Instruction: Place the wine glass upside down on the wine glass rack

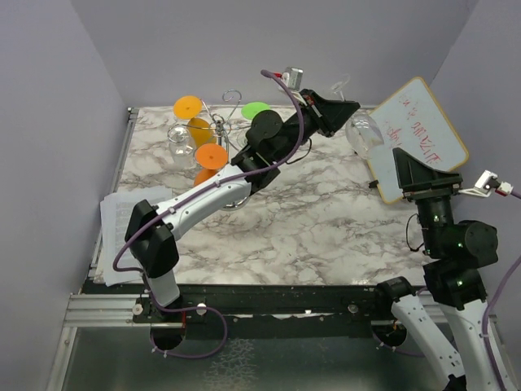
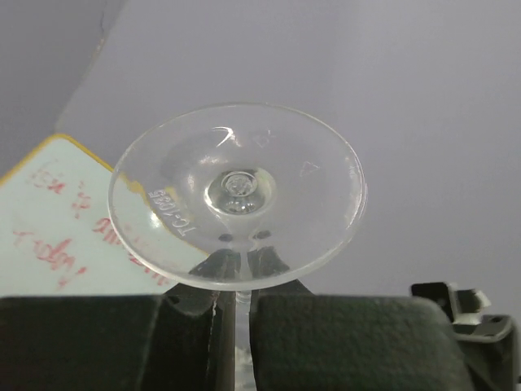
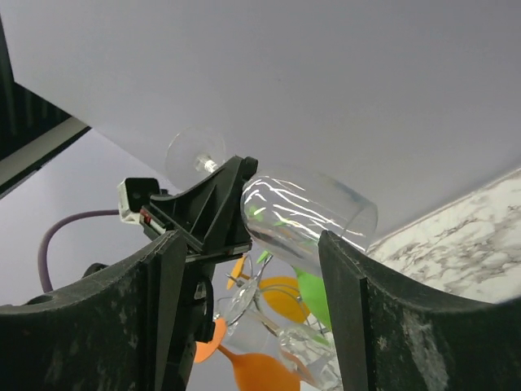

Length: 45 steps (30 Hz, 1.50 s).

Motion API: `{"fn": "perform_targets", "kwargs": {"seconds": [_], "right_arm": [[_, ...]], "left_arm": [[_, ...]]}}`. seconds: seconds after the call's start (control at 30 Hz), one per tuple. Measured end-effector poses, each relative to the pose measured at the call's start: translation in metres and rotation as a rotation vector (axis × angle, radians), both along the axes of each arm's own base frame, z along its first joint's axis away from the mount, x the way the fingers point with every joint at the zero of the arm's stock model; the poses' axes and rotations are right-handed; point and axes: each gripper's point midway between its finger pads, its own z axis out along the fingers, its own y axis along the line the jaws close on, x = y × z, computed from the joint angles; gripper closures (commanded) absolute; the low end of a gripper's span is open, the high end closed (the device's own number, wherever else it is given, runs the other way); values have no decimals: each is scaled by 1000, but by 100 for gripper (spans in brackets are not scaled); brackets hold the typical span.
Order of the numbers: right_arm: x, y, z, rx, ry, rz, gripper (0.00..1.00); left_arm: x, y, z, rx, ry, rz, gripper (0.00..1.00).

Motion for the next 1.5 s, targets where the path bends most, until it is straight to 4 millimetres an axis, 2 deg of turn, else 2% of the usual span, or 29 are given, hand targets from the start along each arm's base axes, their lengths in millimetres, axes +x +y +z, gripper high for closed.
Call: {"fn": "perform_targets", "kwargs": {"seconds": [0.17,0.33,0.47,0.63,0.8,0.93,1.03,1.2,1.43,1.47,1.5], "right_arm": [[-9,-9,14,-37,9,-46,26],[-14,-7,35,-115,-5,-45,26],[-14,11,57,-196,-8,39,25],[-8,45,82,-270,9,209,26],[9,74,63,-291,101,361,32],[19,86,46,-284,174,427,39],[20,89,40,-277,196,449,46],[18,90,41,-259,202,457,64],[20,94,39,-243,221,481,92],[20,95,38,-240,225,488,97],[20,95,38,-237,229,492,99]], "left_arm": [[-2,5,1,133,-220,52,100],[-18,6,3,225,-412,37,100],[-31,10,0,295,-562,32,100],[-35,9,-14,371,-686,31,100],[-42,6,-30,430,-790,2,100],[-51,7,-37,452,-862,-28,100],[-61,11,-38,457,-919,-50,100],[-71,15,-40,464,-979,-70,100],[-74,14,-48,478,-1004,-88,100],[-74,14,-49,479,-1004,-89,96],[-74,14,-51,480,-1004,-89,79]]}}
